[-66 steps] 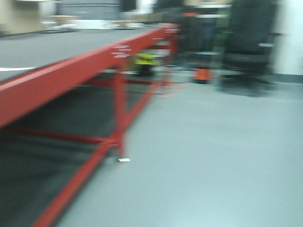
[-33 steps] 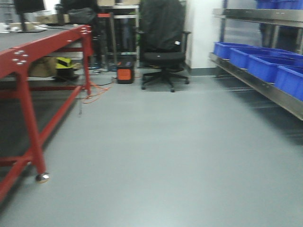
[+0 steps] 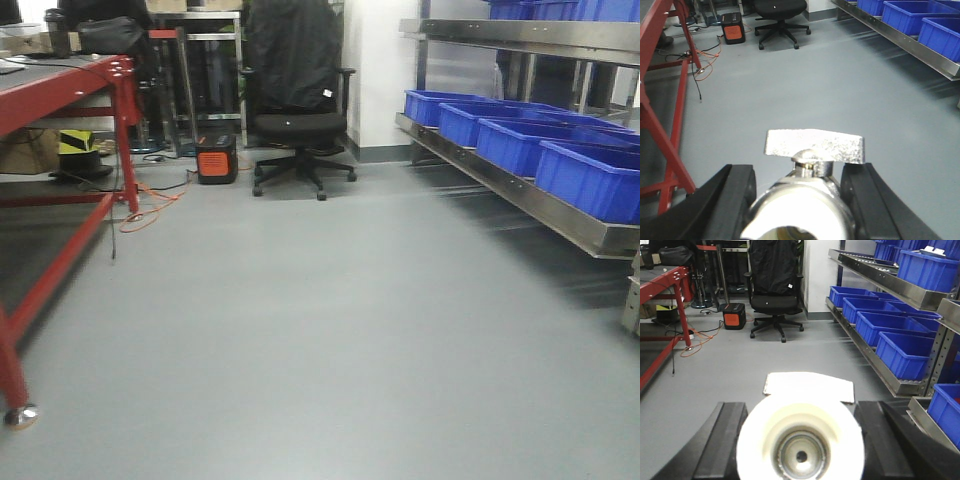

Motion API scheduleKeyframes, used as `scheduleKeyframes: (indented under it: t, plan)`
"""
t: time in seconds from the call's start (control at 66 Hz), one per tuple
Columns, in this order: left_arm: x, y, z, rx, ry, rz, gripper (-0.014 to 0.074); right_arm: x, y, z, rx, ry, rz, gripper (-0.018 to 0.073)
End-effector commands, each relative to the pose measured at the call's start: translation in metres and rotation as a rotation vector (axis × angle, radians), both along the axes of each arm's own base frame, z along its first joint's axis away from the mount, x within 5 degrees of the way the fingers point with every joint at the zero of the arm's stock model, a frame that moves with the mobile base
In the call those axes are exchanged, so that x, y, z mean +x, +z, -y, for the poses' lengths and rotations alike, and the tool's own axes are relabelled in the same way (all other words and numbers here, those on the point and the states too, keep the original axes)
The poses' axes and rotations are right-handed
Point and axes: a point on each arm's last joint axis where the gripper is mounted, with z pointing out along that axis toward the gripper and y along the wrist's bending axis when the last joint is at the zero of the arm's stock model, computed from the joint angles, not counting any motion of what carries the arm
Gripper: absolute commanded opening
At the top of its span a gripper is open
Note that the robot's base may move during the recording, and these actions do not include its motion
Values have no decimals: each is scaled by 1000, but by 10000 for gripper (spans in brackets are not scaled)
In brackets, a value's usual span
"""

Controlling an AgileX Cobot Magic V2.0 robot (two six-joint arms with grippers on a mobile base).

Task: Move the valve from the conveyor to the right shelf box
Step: 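Drive the base from the conveyor to the shelf of blue bins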

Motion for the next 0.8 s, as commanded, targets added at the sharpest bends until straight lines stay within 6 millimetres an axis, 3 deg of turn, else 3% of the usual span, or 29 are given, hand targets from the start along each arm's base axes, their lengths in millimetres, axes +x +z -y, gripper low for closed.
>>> scheduleKeyframes:
  t: [0.0,0.787]
  plan:
    - [-1,7,0,-6,-1,57,-111,-4,10,1,-17,-12,94,-162]
    - [-1,7,0,-6,-1,57,-111,-4,10,1,-17,-12,94,-162]
